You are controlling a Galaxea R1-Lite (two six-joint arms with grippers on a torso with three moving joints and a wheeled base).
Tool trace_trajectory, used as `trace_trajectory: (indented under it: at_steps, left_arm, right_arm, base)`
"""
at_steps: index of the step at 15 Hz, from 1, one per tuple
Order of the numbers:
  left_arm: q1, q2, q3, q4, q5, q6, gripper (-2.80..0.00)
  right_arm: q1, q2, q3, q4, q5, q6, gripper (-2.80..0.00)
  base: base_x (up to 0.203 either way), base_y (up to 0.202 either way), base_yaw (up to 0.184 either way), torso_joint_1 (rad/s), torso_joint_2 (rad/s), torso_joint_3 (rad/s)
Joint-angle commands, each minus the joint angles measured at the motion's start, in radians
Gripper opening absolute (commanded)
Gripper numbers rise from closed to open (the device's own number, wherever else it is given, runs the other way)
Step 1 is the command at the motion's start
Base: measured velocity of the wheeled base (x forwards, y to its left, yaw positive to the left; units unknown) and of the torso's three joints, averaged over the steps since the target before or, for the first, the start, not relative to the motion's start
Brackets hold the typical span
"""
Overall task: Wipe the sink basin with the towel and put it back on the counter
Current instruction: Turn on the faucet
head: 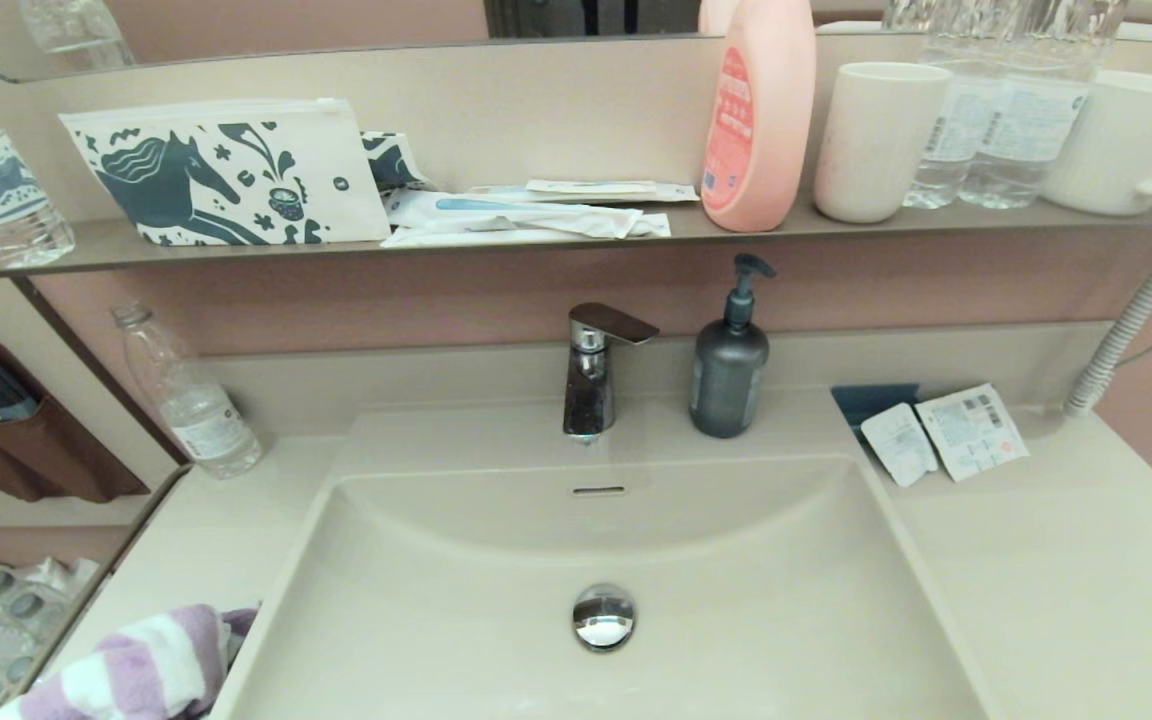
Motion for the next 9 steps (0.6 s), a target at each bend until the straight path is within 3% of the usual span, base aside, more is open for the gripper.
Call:
trace_trajectory:
  at_steps: [1,9]
  left_arm:
    - [0.0,0.001,0.0,-0.001,0.0,0.001,-2.8]
    - [0.0,0.001,0.0,-0.001,0.0,0.001,-2.8]
  right_arm:
    - [0.0,0.001,0.0,0.0,0.001,0.0,-2.8]
    - [0.0,0.001,0.0,0.0,0.001,-0.005,-2.8]
  base:
    - [0.0,0.0,0.0,0.0,0.0,0.0]
    - [0.0,0.0,0.0,0.0,0.0,0.0]
